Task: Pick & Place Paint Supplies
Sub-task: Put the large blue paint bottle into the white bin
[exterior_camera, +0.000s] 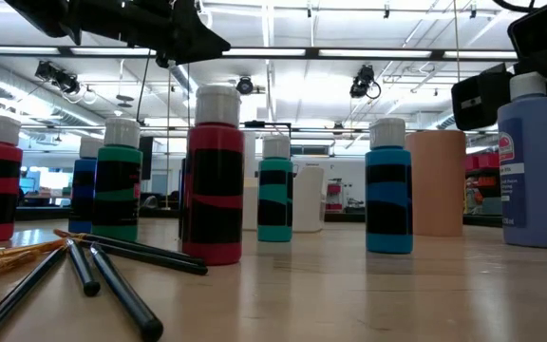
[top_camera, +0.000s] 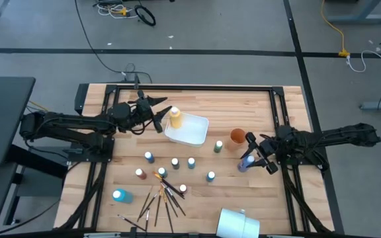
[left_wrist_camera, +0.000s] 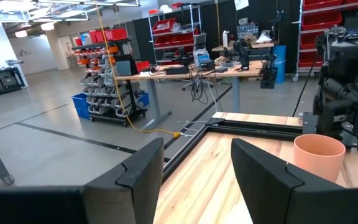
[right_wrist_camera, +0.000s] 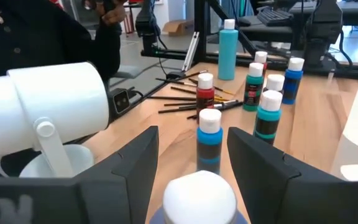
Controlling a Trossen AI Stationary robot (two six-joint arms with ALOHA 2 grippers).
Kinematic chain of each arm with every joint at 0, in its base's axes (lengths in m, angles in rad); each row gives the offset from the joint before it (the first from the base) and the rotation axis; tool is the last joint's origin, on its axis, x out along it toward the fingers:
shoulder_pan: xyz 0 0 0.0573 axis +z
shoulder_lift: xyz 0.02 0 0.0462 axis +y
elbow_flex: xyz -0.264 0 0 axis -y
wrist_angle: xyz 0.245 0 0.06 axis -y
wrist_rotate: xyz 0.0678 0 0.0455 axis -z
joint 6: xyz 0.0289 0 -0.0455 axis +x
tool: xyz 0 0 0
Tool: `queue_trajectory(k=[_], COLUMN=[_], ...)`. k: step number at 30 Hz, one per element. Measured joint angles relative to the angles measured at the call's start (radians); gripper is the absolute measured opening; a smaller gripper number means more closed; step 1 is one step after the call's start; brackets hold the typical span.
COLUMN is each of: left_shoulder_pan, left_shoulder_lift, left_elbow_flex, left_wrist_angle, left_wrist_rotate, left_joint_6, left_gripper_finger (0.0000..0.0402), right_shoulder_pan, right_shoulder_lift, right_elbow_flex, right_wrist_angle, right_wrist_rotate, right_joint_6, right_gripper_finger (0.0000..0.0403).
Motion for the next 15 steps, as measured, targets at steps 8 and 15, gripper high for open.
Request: queue_trajectory(k=[8,15], left_shoulder_pan=[0.000,0.000], left_shoulder_lift=[-0.005,-0.068], left_elbow_flex=[0.000,0.000], left_wrist_angle=[-0.002,-0.006], left_wrist_rotate=[0.001,0.077], left_joint_6=[0.008,0.030], left_gripper_finger=[0.0199,0.0199], right_shoulder_pan=[0.000,0.001], right_shoulder_lift=[0.017,0.019], right_elbow_flex=[0.002,0.001], right_wrist_angle=[-0.025,-0.008], right_wrist_rotate=[0.000,-0.008], right_joint_6=[-0.006,0.002], right_gripper_finger=[0.0165,0.0104])
